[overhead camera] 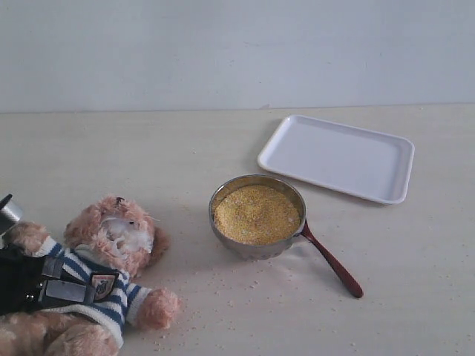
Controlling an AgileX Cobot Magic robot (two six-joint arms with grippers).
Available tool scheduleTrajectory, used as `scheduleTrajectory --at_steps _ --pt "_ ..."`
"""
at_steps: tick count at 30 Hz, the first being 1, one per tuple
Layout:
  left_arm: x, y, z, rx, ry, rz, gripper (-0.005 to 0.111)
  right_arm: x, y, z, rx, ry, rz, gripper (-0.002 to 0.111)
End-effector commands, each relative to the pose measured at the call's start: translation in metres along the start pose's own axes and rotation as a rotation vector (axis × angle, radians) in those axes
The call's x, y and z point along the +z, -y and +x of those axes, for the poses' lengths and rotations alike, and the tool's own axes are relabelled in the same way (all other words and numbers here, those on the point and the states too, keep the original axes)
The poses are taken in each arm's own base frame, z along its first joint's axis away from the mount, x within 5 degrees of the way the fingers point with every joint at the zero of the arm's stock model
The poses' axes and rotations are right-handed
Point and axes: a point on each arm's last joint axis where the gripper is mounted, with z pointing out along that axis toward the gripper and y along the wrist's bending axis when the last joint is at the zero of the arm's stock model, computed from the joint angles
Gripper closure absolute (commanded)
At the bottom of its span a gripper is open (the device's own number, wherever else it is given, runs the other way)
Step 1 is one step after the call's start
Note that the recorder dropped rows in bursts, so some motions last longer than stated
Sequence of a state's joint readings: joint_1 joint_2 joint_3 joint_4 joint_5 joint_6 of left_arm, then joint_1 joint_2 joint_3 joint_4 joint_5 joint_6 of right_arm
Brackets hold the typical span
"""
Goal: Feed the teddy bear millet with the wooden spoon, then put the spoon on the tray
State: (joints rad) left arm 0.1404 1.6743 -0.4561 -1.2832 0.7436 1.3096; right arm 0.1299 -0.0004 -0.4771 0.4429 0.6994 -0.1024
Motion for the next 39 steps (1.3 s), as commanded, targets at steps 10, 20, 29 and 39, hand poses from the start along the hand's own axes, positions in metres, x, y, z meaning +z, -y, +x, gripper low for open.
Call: scheduleTrajectory --at_steps 10,20,29,39 --pt "0.002 -0.003 0.002 0.000 -0.017 -0.013 0.101 0.098 0.020 0.011 -0.201 -0.618 -0.085 0.080" --pt "0.002 -0.003 0.002 0.000 -0.016 -0.014 0.101 0.190 0.008 0.058 -0.450 -0.815 -0.185 0.045" --pt "0.002 -0.003 0.002 0.000 -0.016 -0.014 0.101 0.240 0.003 0.103 -0.412 -0.973 -0.164 0.045" --pt "0.002 -0.003 0.002 0.002 -0.016 -0.015 0.101 0.283 0.000 0.110 -0.418 -1.161 -0.117 0.049"
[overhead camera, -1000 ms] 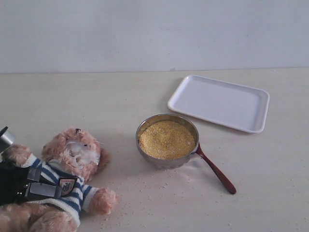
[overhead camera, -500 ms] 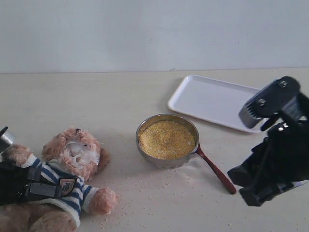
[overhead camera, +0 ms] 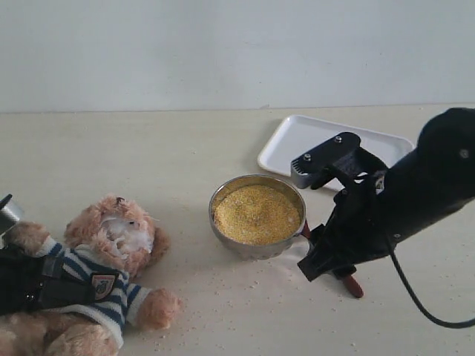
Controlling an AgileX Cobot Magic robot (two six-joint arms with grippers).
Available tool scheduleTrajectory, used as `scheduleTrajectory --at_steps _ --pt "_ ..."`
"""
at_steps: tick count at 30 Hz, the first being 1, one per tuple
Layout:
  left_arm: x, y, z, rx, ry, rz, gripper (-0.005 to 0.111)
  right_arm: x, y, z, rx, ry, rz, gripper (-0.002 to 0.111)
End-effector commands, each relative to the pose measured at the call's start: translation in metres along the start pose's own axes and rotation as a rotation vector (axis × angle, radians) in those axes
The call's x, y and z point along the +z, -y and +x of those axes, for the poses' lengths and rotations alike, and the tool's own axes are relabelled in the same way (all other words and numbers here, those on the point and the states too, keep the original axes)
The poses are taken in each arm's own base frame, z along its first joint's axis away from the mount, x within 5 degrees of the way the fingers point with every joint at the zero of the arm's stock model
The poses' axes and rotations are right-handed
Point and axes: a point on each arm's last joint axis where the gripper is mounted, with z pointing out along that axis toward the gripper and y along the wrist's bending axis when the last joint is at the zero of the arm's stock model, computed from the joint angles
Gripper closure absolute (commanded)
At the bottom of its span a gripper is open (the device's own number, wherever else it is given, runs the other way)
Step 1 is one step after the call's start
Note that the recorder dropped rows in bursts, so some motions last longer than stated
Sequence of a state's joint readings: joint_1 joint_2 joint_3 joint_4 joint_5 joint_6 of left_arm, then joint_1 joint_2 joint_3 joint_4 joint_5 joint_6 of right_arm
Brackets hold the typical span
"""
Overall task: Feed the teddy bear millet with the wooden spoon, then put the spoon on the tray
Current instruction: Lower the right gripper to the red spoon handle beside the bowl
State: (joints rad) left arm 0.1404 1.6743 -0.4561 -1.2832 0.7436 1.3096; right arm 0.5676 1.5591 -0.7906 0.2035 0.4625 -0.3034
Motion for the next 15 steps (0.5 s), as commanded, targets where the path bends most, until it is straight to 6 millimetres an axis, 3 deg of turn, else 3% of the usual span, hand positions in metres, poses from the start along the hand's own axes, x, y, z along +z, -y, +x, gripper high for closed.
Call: scheduleTrajectory --at_steps 1,15 --pt "0.002 -0.003 0.002 0.002 -0.016 -0.015 0.101 0.012 0.004 -0.004 -0.007 -0.113 0.012 0.049" --pt "0.002 -0.003 0.002 0.002 -0.016 -0.014 0.101 0.042 0.010 0.003 -0.050 -0.183 0.044 0.049"
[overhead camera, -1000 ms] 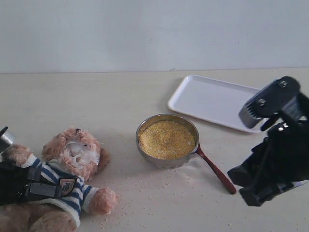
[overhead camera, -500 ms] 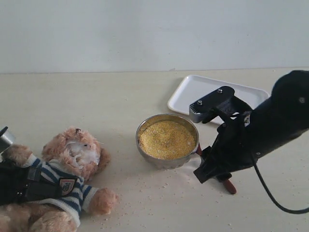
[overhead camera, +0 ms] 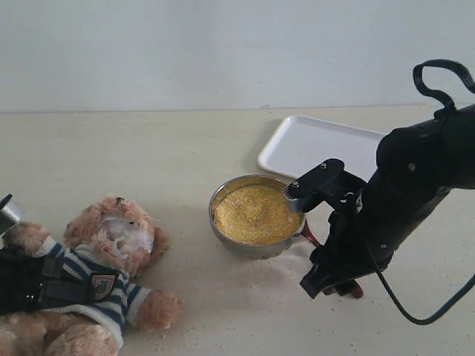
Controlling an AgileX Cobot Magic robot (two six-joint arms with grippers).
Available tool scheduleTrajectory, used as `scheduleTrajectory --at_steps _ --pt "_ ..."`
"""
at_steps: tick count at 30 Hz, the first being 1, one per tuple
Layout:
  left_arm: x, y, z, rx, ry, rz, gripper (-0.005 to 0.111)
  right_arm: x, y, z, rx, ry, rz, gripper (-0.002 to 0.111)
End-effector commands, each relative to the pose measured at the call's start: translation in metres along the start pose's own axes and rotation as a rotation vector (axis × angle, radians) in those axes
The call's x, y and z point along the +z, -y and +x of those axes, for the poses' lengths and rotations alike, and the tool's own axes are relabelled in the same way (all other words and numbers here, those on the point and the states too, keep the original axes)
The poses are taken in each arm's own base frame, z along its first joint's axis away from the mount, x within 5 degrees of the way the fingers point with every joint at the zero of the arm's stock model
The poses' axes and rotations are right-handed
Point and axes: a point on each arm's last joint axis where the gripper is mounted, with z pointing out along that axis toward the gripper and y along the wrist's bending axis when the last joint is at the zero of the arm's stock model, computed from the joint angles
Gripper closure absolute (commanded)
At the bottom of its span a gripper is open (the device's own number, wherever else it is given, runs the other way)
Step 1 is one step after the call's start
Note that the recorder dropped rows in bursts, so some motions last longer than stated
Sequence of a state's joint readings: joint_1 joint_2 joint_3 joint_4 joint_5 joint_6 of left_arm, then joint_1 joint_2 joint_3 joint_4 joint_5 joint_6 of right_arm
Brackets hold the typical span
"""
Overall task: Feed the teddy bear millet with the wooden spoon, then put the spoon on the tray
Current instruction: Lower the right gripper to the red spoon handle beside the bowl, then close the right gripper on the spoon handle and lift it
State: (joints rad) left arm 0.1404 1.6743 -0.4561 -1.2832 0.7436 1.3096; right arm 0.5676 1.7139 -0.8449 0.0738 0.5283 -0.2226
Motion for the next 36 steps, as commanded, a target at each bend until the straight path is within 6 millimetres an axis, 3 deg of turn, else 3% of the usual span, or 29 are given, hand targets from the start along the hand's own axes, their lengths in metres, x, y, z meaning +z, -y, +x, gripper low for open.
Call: scheduleTrajectory --at_steps 1,18,20,24,26,36 --pt "0.002 -0.003 0.002 0.002 -0.016 -0.014 0.101 0.008 0.002 -0.001 -0.021 -0.005 0.018 0.049" --pt "0.002 -0.003 0.002 0.002 -0.016 -0.015 0.101 0.032 0.003 0.001 -0.019 -0.050 0.012 0.049" --pt "0.002 -0.003 0.002 0.002 -0.016 -0.015 0.101 0.032 0.003 0.002 -0.019 -0.056 0.010 0.058" --pt "0.002 -0.003 0.002 0.002 -0.016 -0.015 0.101 0.032 0.003 0.002 -0.019 -0.060 0.009 0.089" --pt "0.002 -0.003 0.002 0.002 -0.016 -0.015 0.101 0.032 0.003 0.002 -0.018 -0.060 0.009 0.098" --pt "0.002 -0.003 0.002 0.002 -0.016 -0.015 0.101 0.030 0.007 0.006 -0.001 -0.107 0.059 0.099"
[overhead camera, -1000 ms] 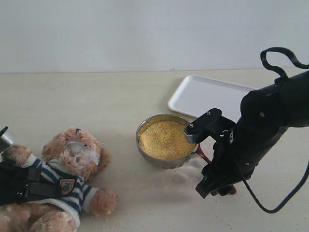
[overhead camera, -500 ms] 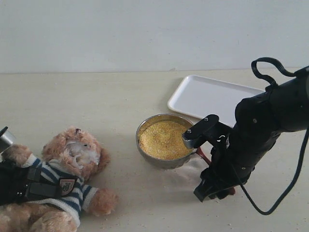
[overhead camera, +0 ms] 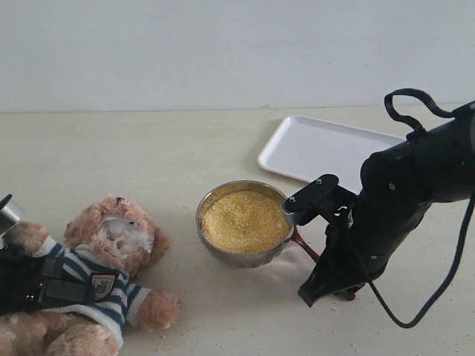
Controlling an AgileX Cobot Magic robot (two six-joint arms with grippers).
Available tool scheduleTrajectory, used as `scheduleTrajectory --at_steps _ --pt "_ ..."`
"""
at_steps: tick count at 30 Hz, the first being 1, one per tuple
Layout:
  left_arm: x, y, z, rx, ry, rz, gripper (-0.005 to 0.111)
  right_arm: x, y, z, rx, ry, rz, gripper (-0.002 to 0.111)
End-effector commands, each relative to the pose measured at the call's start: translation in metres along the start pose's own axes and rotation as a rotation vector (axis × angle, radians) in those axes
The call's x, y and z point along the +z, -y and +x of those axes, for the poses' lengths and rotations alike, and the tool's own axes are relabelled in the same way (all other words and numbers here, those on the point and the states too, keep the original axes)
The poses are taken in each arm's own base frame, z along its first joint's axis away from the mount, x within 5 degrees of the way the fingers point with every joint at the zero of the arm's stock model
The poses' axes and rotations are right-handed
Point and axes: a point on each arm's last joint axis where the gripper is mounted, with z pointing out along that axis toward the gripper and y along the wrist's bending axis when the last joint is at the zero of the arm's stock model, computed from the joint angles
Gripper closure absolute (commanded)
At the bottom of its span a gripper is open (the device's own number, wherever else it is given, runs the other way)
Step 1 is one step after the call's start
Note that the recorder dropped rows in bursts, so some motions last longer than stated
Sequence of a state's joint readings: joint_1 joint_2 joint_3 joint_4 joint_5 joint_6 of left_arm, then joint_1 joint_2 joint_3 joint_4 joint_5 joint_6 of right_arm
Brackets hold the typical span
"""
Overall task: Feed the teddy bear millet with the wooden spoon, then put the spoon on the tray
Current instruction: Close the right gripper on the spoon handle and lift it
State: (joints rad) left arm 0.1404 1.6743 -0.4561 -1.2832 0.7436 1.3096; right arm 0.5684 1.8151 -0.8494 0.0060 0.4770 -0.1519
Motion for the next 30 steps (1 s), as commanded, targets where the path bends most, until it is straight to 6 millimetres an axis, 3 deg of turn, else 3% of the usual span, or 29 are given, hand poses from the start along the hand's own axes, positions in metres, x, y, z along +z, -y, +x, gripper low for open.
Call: scheduleTrajectory --at_steps 1,7,18,24,30 --pt "0.002 -0.003 0.002 0.002 -0.016 -0.015 0.101 -0.001 0.004 0.005 -0.014 -0.050 0.043 0.099" --pt "0.002 -0.003 0.002 0.002 -0.016 -0.015 0.101 -0.026 0.011 0.004 -0.050 -0.013 0.128 0.099" --pt "0.002 -0.003 0.002 0.002 -0.016 -0.015 0.101 -0.105 0.025 0.017 -0.156 0.055 0.341 0.099" --pt "0.002 -0.003 0.002 0.002 -0.016 -0.015 0.101 -0.132 0.003 0.013 -0.293 -0.037 0.407 0.099" --pt "0.002 -0.003 0.002 0.002 -0.016 -0.015 0.101 -0.152 -0.033 -0.006 -0.379 0.053 0.396 0.099"
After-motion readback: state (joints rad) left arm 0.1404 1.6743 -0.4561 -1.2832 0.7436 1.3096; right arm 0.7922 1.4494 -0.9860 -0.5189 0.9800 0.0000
